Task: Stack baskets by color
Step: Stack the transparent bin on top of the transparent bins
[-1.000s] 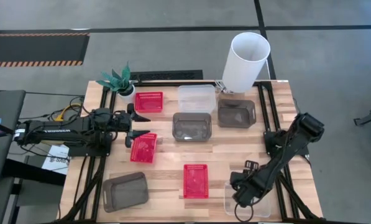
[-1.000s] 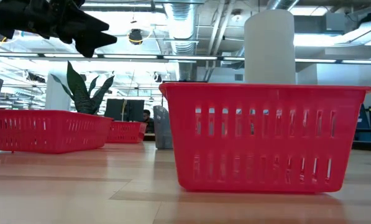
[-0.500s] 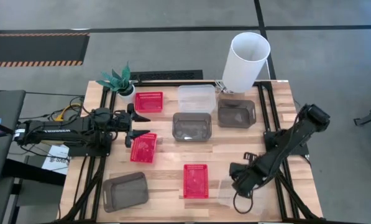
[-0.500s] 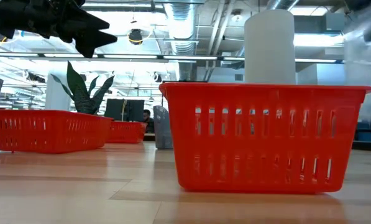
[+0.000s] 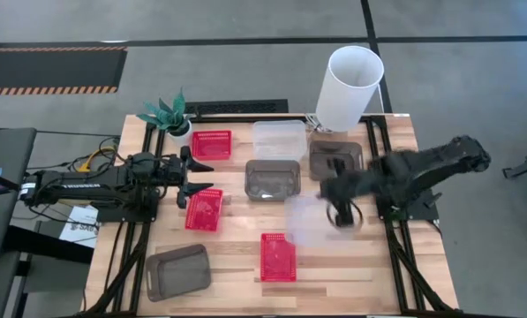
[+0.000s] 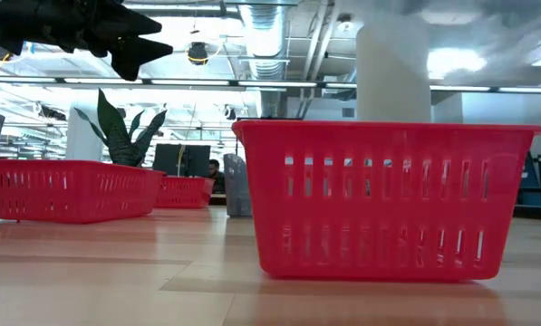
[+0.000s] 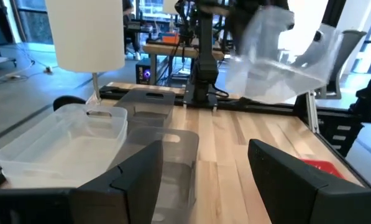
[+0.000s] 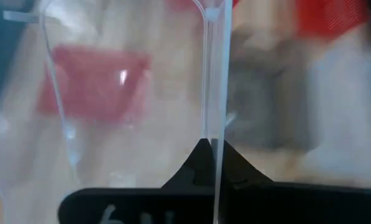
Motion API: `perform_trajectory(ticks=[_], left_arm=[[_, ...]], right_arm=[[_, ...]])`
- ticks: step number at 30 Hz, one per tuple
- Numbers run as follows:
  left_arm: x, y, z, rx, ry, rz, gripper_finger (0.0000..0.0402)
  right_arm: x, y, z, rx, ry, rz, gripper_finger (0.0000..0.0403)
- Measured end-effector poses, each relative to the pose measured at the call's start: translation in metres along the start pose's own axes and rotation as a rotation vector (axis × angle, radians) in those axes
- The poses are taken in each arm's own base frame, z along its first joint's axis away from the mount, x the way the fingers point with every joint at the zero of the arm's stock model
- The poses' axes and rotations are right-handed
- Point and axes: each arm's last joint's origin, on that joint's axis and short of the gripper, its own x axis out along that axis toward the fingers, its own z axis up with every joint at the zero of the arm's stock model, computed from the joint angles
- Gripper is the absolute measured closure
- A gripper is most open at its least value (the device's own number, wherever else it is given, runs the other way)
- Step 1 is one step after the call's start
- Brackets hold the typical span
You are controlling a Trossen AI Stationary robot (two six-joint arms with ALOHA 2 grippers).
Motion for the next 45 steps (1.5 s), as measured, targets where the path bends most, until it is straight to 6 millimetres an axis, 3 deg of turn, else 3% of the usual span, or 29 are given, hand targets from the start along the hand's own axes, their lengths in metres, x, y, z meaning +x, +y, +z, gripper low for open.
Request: perform_trajectory(ticks=[5,10,20,26,32,38,45], left_arm=[[0.001,0.0,0.0,0.0,0.004,0.0,0.0178],[0.0,0.0,-0.001,0.009,0.006,0.0,0.0178],[0.0,0.0,-0.001,0.01,0.015,-0.013,0.0178],[0.0,-0.001,-0.002,0.015,0.019,-0.027,0.0178],[0.0,0.0,-0.005,0.031,0.055,-0.025,0.0178],[0.0,0.0,-0.006,0.038,0.059,-0.025,0.0178],[0.0,0.0,-0.006,0.059,0.059,-0.025,0.0178]], right_arm=[[0.001,-0.048,0.024,-0.135,-0.127,-0.148,0.0402],[0.012,-0.097,0.046,-0.248,-0.138,-0.236,0.0402],[0.057,-0.189,0.087,-0.242,0.011,-0.252,0.0402],[0.086,-0.241,0.091,-0.196,0.109,-0.228,0.0402],[0.109,-0.282,0.081,-0.128,0.182,-0.172,0.0403],[0.125,-0.306,0.063,-0.062,0.289,-0.115,0.0403],[0.134,-0.317,0.047,-0.026,0.348,-0.074,0.0403]])
